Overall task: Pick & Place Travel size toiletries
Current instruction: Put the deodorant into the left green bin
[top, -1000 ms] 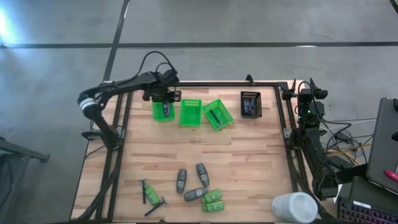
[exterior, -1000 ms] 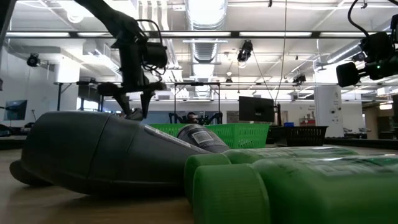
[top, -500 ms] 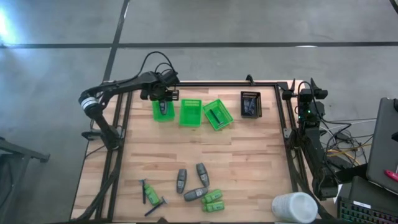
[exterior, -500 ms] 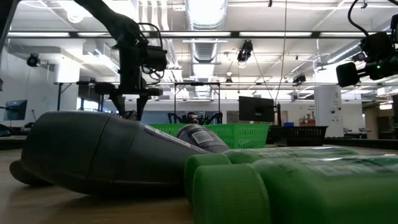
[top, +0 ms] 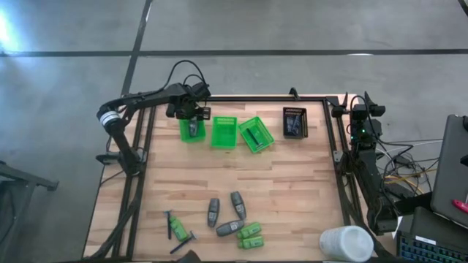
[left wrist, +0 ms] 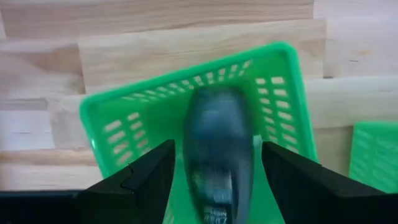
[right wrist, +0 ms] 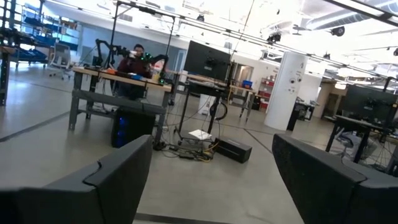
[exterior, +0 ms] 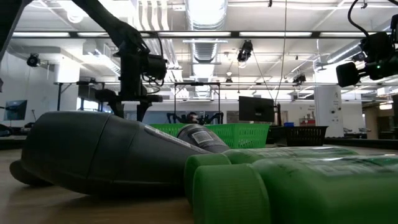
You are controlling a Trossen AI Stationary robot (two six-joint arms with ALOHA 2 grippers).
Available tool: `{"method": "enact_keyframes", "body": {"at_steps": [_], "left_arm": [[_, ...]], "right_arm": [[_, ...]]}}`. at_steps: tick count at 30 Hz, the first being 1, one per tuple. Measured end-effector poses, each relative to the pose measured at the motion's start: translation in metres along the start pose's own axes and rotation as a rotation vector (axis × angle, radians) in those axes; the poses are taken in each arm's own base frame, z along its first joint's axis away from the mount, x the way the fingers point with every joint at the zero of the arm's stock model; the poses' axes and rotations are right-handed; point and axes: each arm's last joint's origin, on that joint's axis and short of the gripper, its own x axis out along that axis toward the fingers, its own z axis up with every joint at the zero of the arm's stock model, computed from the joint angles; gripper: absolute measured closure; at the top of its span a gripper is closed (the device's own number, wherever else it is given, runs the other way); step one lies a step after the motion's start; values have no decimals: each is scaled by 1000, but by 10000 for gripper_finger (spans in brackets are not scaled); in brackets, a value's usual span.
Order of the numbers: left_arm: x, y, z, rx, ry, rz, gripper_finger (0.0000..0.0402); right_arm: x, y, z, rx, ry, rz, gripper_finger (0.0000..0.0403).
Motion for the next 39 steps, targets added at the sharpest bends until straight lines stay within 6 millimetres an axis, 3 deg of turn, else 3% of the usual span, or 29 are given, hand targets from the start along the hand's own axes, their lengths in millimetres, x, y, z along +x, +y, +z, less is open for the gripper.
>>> {"method": "enact_keyframes", "body": {"at_steps": [8,14,18,24,31,39], "left_arm": [[-25,5,-4,12,-47,-43,151],[-78,3,-27,65,-174,-180,150],[-104,-8,-70,140,-159,-246,153],[-117,-33,-153,227,-44,-294,159],[-116,-49,-234,233,53,-291,160],[-103,-79,-300,117,145,-382,132]], "right_arm": [[0,0,0,0,1,1,47],[0,0,0,0,1,0,43],[0,0,0,0,1,0,52],[0,0,0,0,0,0,72],[0,0,0,0,0,0,74],[0,0,0,0,0,0,47]]}}
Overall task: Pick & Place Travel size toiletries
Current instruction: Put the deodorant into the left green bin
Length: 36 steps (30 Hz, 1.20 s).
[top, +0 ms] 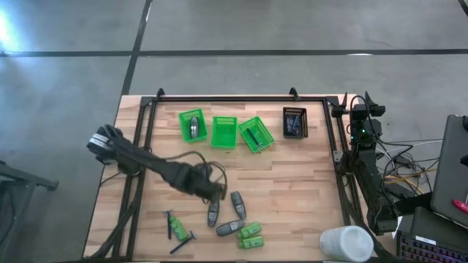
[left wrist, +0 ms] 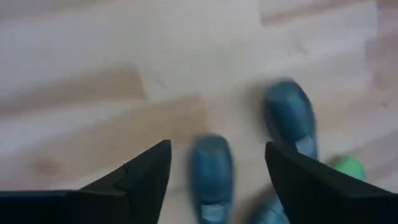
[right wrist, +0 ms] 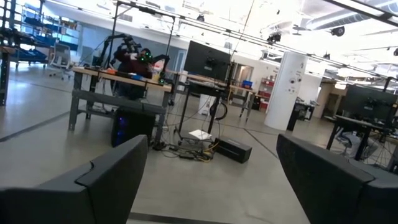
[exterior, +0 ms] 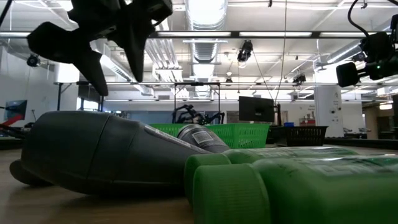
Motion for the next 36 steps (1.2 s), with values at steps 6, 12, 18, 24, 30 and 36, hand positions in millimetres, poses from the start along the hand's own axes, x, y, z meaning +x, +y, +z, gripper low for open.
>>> {"method": "enact_keyframes", "body": {"at_steps": [6,12,18,24,30,36], "left_arm": [[20,-21,-20,-34,50,51,96],[41,-37,-28,15,78,233,92],[58,-51,-34,64,64,305,92],[79,-46,-44,75,71,376,92],[78,-42,-55,63,36,365,92],[85,-42,-59,56,37,311,93]], "right_arm": [[0,0,0,0,0,0,44],[0,0,0,0,0,0,61],[0,0,0,0,0,0,77],[0,0,0,0,0,0,70],[0,0,0,0,0,0,49],[0,0,0,0,1,0,43]]}}
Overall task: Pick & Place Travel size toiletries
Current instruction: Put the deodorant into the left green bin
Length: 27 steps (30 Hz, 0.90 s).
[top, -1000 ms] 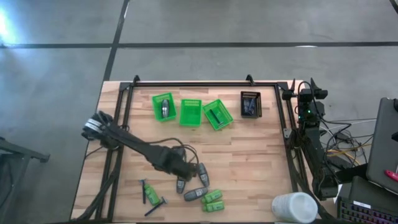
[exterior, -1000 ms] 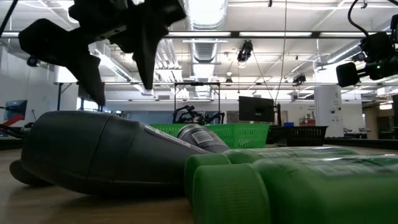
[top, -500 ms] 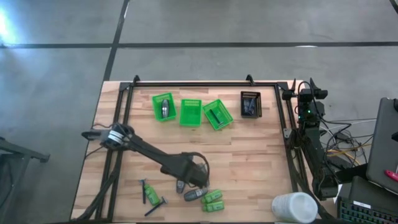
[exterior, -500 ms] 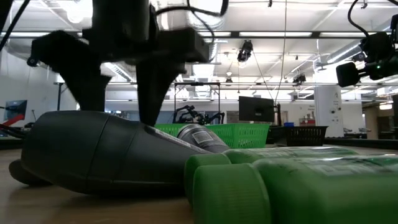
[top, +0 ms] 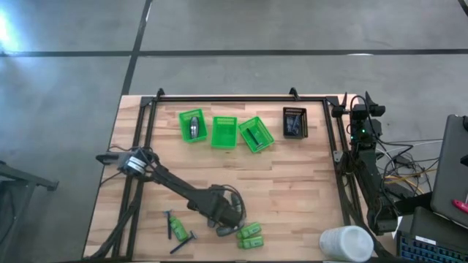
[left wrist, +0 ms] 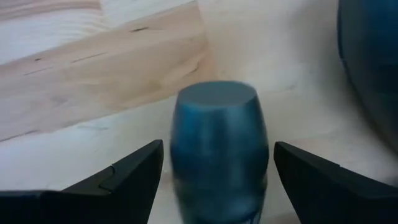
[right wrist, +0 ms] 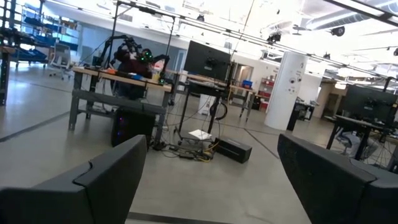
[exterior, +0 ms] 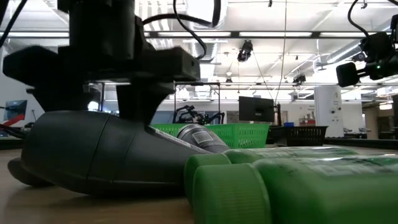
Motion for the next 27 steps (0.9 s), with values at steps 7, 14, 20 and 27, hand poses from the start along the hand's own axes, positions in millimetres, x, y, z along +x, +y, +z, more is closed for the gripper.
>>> {"method": "enact_keyframes", "body": {"at_steps": [7,14,20,27], "left_arm": [[10,1,5,18,-1,-24,142],[2,3,18,46,7,-23,193],[-43,21,53,4,-55,-12,193],[-116,82,136,-136,-262,32,193]], "right_arm": [[0,0,0,0,0,0,62],[0,0,0,0,0,0,78],[0,0,0,0,0,-1,66],[0,0,0,0,1,0,43]]}}
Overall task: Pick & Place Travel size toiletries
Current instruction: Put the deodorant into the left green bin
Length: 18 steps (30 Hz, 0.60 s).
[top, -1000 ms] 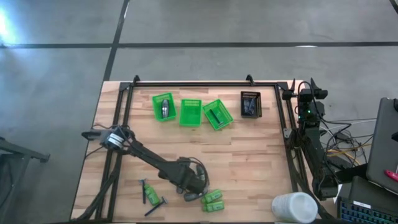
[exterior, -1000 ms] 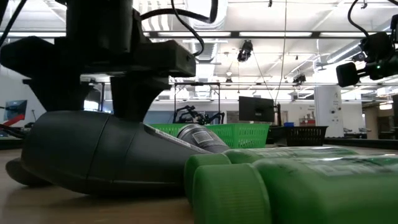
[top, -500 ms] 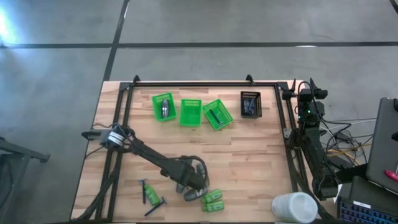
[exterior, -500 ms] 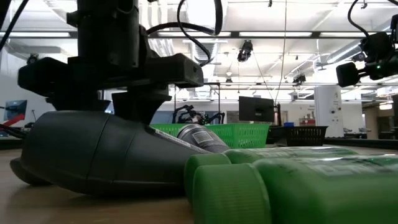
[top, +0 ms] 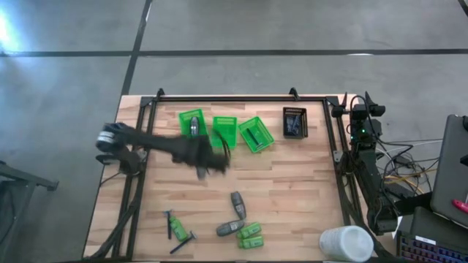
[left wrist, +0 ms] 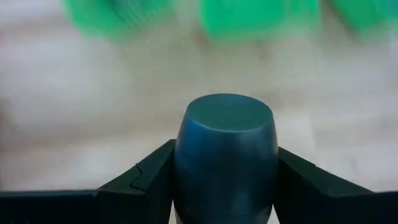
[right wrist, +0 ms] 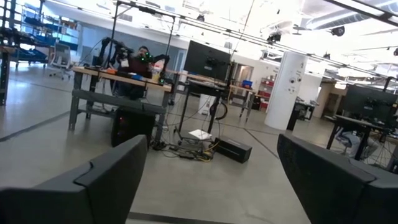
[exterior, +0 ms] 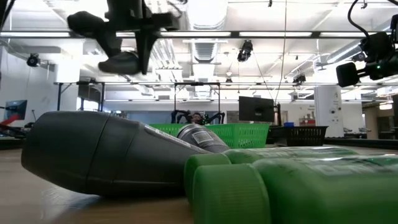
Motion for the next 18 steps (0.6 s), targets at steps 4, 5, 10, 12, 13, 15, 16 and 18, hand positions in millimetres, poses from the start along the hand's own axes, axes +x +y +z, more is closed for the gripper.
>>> {"method": "enact_keyframes", "body": {"at_steps": [4,5,10,12,13,15,16,18], "left_arm": [[-10,36,63,-89,-50,54,193],[-11,44,78,-108,-66,61,193],[1,75,136,-102,-106,78,193],[10,82,150,-37,-82,71,193],[14,86,155,-15,-55,71,193],[23,95,161,-12,-7,91,193],[27,99,164,-22,2,108,193],[39,107,169,-55,8,136,193]], "right_arm": [[0,0,0,0,0,0,41],[0,0,0,0,0,0,43],[0,0,0,0,-1,0,57],[0,0,0,0,-1,0,63],[0,0,0,0,-1,0,67],[0,0,0,0,-1,0,73],[0,0,0,0,-1,0,75],[0,0,0,0,-1,0,77]]}}
